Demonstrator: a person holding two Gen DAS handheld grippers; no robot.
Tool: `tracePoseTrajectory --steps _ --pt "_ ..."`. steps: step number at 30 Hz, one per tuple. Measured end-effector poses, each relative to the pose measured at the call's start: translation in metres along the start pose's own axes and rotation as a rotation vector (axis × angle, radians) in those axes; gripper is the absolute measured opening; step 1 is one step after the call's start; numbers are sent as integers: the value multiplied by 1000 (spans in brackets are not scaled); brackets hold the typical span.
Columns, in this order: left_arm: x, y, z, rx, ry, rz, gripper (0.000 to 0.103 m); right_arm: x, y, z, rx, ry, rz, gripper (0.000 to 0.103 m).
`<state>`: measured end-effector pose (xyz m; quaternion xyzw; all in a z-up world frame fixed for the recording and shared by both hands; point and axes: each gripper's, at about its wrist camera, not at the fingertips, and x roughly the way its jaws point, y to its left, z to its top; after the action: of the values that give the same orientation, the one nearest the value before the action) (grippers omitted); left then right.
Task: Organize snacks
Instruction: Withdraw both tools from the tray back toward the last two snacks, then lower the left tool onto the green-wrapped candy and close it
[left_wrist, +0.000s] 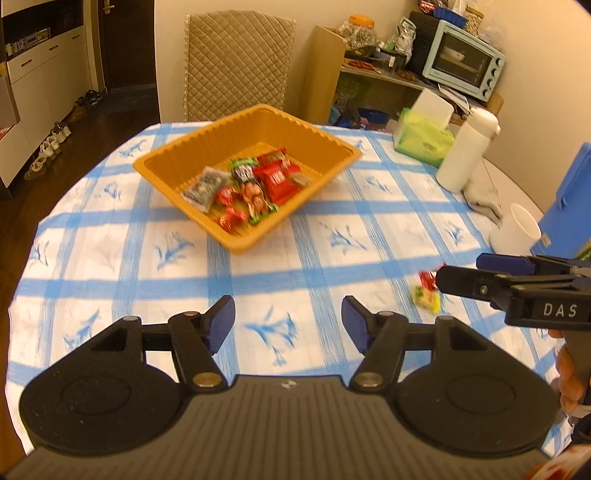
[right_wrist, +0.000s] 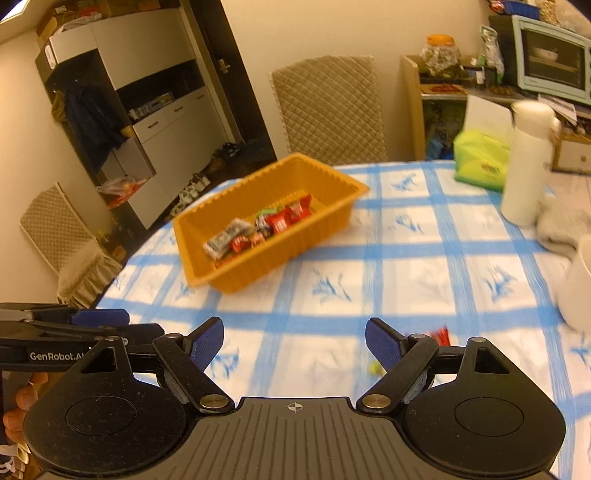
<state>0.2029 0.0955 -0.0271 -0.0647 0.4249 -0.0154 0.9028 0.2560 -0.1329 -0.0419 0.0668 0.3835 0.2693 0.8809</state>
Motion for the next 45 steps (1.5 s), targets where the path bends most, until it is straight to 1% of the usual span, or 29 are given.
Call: tracePoseTrajectory --steps 9,22,31,45 --pt "-2 -29 -26 33 40 -29 61 -27 -19 -37 40 34 -46 84" --pt "11 -71 -49 104 88 -85 61 -44 -48 -68 92 73 -134 84" --pt "26 -93 -54 170 111 -122 61 -47 -65 -75 125 81 -173 84" --pt "58 -117 -47 284 122 -175 61 -40 -89 -75 176 84 -216 84"
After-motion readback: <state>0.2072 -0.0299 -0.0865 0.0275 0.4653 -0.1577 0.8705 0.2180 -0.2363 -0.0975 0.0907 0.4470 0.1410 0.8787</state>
